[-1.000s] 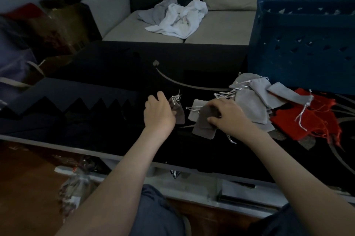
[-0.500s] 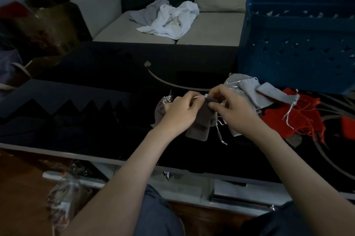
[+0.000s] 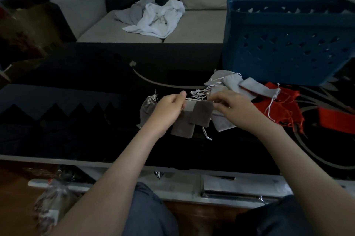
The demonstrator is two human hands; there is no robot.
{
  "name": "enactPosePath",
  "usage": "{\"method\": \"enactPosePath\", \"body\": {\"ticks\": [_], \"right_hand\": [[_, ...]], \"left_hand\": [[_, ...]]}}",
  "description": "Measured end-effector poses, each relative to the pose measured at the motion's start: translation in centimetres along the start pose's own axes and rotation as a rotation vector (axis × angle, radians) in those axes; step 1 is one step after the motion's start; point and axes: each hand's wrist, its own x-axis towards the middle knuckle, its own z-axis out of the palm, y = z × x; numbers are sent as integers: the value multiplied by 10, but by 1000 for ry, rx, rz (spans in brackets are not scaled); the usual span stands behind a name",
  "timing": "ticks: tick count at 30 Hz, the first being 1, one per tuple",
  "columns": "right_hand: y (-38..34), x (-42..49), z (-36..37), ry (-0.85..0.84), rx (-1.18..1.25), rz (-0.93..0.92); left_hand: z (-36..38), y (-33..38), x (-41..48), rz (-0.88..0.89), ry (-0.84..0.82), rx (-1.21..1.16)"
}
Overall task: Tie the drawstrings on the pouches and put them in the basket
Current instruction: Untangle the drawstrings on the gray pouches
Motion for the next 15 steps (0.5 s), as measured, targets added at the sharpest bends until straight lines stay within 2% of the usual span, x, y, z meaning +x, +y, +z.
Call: {"method": "enactPosePath", "body": {"ticks": [4, 8, 11, 15], "right_hand": [[4, 2, 0, 47, -62, 37], [0, 4, 0, 61, 19, 102], [-10, 3, -3, 87, 194, 175], [-16, 2, -6, 99, 520, 281]], "left_hand": [[0, 1, 0, -98, 49, -132], [-3, 5, 3, -254, 122, -341], [-6, 11, 1, -382, 98, -654], [-7, 17, -2, -415, 77, -1037]]}}
